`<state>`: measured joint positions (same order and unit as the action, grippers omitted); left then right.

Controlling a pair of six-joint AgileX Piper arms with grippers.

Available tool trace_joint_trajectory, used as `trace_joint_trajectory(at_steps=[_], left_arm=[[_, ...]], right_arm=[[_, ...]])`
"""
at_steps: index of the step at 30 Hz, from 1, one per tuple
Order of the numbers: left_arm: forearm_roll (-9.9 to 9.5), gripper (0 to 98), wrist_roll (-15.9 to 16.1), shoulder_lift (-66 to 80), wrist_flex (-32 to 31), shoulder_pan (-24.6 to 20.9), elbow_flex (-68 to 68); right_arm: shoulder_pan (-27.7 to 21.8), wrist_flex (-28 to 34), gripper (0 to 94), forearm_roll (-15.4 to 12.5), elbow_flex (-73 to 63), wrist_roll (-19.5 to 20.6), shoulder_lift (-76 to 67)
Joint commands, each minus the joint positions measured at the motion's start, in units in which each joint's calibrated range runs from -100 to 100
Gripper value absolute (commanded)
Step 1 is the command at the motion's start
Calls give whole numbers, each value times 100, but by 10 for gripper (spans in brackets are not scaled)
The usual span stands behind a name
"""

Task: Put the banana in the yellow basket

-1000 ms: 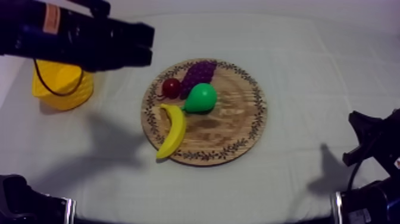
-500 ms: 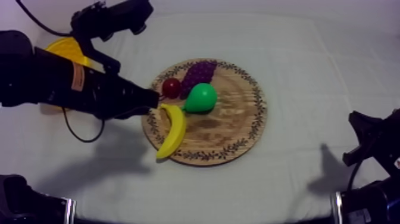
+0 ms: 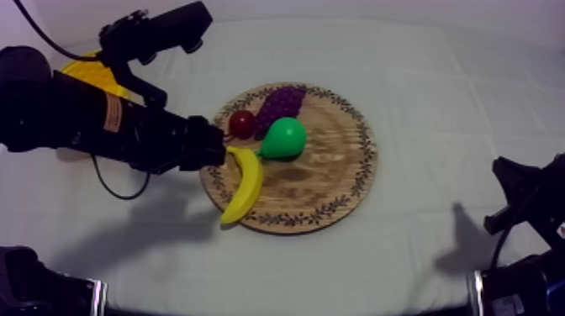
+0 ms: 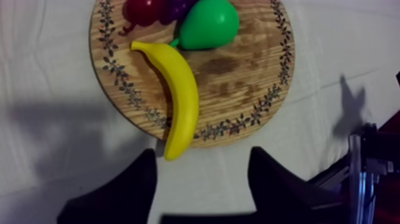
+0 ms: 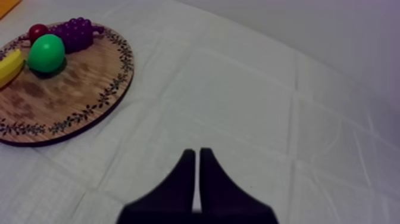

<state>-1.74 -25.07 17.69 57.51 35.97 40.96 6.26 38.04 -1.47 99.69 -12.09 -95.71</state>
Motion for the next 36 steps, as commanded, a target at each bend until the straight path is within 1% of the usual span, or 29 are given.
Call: trace_joint_trajectory(at_steps=[1,6,9,17,20,24,31,36], left_arm=[[-2,693,16,-19,-7,-10,5],[29,690,16,-113,-51,-22,46],[91,675,23,-236,-122,-34,95],[347,653,107,-868,-222,-58,-66],[474,641,194,-1182,-218,-90,-206],[634,628,330,-1659,-106,-157,-440],[771,620,461,-2541,304,-167,-1053],[904,604,578,-3105,395,-149,-1254]], right_arm=[[1,-6,5,-2,-3,0,-4],[1,-6,5,-2,-3,0,-4],[1,-6,5,-2,-3,0,-4],[1,-6,5,-2,-3,0,-4],[1,-6,5,-2,-3,0,-4],[1,-6,5,-2,-3,0,-4],[1,-6,5,-2,-3,0,-4],[1,-6,5,-2,-3,0,-4]])
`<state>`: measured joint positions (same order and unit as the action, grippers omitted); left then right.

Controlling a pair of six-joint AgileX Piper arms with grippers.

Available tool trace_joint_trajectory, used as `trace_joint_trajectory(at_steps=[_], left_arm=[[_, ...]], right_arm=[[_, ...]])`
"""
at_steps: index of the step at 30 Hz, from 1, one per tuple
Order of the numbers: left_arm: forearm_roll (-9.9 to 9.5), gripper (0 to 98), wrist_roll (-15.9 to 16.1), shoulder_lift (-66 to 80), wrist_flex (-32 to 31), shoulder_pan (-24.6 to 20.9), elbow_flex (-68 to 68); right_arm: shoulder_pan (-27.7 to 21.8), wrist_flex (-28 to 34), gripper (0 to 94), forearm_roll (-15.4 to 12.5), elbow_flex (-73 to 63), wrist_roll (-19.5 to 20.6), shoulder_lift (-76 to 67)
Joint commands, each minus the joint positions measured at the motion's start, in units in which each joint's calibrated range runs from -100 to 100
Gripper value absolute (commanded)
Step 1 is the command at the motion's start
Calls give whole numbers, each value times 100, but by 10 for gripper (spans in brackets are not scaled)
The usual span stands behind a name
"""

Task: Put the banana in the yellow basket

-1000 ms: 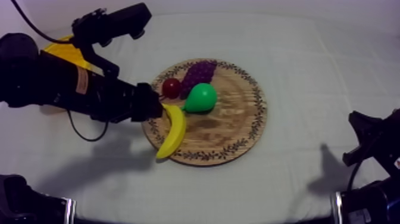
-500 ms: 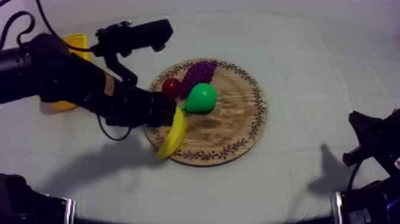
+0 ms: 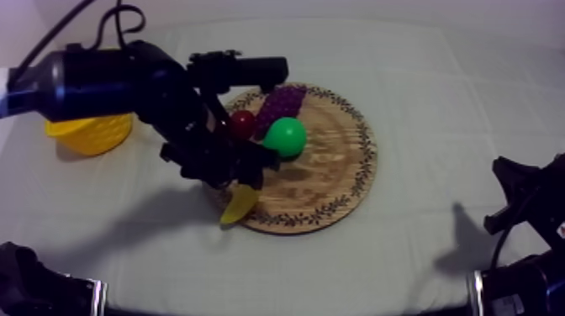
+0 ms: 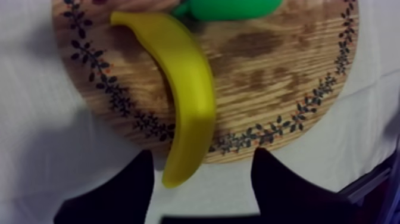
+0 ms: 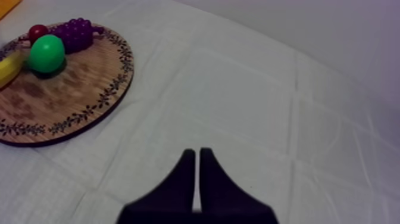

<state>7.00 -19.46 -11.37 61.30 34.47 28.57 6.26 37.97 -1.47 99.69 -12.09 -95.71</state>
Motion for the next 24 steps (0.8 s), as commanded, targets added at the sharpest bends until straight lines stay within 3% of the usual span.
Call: trace_joint_trajectory(at_steps=[1,12,24], left_arm=[[53,601,29,-293,26,3,-37],[177,538,100,-1021,278,1,-465],[68,319,-150,-1446,425,59,-659]], right_arm=[[1,1,5,-2,-3,0,-4],[1,1,5,-2,-3,0,-4],[1,1,5,-2,-3,0,-4]])
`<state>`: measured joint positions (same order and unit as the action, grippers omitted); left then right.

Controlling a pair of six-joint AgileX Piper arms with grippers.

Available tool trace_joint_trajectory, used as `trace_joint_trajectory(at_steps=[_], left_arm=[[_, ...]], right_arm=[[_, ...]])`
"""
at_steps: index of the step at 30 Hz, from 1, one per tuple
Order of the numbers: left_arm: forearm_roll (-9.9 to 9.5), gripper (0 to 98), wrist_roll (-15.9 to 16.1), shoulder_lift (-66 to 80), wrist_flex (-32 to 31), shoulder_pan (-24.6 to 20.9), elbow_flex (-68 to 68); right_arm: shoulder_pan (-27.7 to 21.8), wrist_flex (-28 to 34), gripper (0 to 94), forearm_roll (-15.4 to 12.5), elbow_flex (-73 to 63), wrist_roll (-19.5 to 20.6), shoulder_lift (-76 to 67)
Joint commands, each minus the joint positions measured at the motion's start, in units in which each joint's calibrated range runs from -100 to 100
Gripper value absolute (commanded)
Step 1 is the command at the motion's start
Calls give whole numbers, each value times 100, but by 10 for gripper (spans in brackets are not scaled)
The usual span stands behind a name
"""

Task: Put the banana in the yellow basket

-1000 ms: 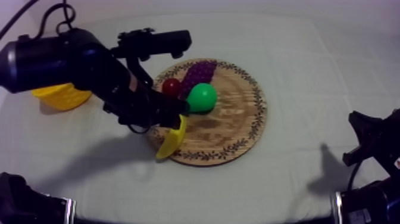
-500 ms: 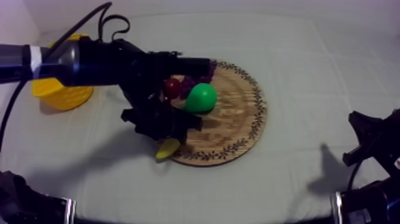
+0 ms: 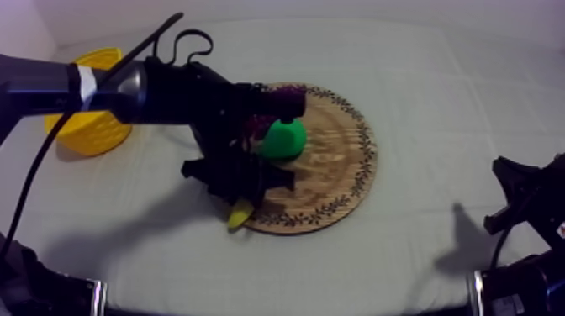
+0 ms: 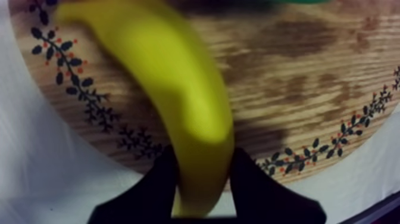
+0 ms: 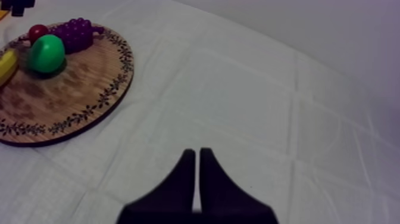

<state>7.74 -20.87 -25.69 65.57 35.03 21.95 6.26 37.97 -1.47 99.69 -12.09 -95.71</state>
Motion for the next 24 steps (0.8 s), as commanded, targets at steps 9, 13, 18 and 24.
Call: trace_joint_trajectory(at_steps=[9,13,18,24], left_arm=[[-357,279,-151,116,413,39,-360],[-617,277,-230,474,900,-56,-637],[-1030,278,-249,1176,1644,-361,-1105],[-1395,279,-89,1988,2412,-1083,-1712]], right_arm=[[0,1,5,-2,-3,0,-4],[1,1,5,-2,-3,0,-4],[1,1,5,-2,-3,0,-4],[1,1,5,-2,-3,0,-4]])
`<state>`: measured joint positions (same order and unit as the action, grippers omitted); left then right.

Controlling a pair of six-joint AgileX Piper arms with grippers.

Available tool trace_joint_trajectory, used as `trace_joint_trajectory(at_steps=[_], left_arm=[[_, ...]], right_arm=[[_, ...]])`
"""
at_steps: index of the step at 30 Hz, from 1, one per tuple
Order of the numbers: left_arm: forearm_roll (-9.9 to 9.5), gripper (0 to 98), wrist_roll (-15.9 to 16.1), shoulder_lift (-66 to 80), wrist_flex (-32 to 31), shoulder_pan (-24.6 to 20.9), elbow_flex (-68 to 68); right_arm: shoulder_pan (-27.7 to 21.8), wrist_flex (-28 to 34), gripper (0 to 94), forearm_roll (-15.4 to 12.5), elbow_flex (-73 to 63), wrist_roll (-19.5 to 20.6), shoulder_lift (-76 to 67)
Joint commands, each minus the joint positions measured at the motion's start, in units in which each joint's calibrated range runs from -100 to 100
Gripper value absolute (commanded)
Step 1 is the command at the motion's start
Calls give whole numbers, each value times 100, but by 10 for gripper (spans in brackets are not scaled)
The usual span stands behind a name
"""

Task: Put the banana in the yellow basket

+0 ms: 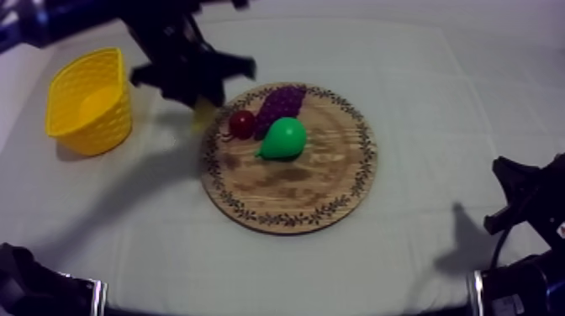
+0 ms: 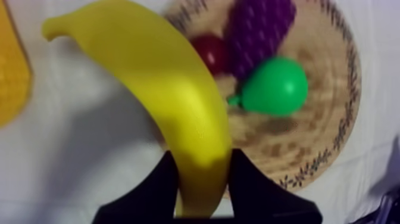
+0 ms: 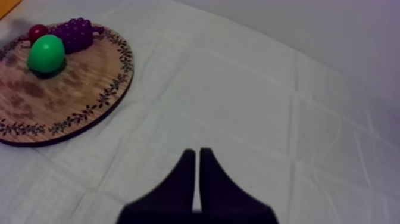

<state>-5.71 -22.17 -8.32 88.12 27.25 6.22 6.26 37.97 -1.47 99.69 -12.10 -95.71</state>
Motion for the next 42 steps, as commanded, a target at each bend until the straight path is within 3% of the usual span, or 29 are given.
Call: trace_joint_trajectory(at_steps=[1,12,20,27,42], left_arm=[[-86,280,81,356,221,-457,-206],[-458,294,581,619,368,-1968,-580],[-512,289,767,82,-117,-2701,-261],[-498,290,859,-466,-698,-2953,114],[-324,294,766,-1120,-1596,-2980,796]], right_arm=[[1,1,5,-2,-3,1,-4],[1,1,5,-2,-3,1,-4],[1,1,5,-2,-3,1,-4],[1,1,5,-2,-3,1,-4],[1,1,5,-2,-3,1,-4]])
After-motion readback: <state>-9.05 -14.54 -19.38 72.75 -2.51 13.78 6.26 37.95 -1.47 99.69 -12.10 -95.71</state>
